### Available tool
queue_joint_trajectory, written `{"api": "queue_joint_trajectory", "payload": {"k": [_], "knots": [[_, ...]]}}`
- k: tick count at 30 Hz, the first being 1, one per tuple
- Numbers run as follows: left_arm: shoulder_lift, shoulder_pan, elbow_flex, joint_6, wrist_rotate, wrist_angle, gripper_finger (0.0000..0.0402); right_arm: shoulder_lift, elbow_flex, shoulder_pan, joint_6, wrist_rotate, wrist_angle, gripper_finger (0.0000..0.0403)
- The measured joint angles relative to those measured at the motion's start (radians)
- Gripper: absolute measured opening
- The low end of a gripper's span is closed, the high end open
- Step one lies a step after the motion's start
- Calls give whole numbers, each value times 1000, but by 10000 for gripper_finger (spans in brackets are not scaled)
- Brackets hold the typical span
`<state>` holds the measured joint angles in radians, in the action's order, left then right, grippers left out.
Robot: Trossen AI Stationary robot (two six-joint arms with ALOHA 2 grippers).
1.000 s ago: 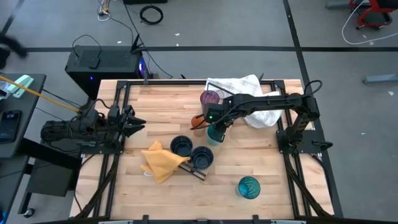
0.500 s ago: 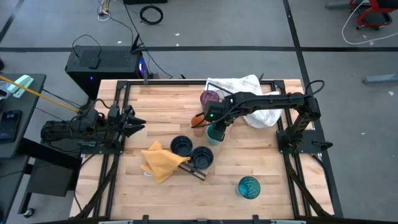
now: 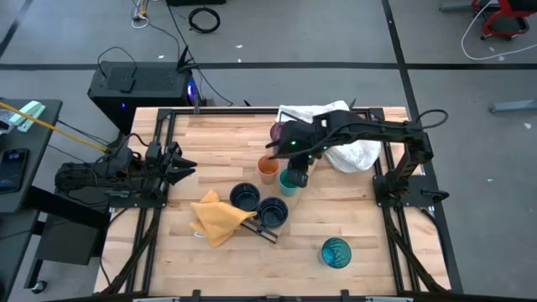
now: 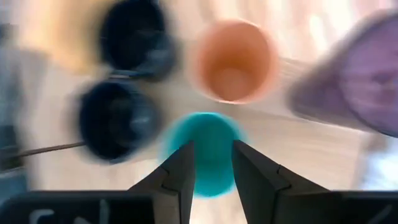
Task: Stack small to large cups/mugs on shelf
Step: Put the blue cup on the shelf
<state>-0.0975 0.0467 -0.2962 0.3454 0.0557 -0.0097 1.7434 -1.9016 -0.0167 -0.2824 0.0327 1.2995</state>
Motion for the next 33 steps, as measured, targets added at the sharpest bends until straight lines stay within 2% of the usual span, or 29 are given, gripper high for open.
{"api": "queue_joint_trajectory", "payload": {"k": [5,8,13,17,21,28,33], "knots": [[0,0,0,0,0,0,110,-1,-130,111,21,199,24,110],[0,0,0,-1,0,0,110,-1,-158,222,18,263,29,109],[0,0,0,-11,0,1,110,-1,-146,426,-84,287,188,112],[0,0,0,-10,0,2,110,0,-104,534,-225,276,278,119],[0,0,0,-13,0,11,110,-1,-29,577,-328,254,265,138],[0,0,0,-17,0,21,110,0,201,577,-441,237,218,187],[0,0,0,-16,0,21,110,1,309,583,-503,219,96,191]]}}
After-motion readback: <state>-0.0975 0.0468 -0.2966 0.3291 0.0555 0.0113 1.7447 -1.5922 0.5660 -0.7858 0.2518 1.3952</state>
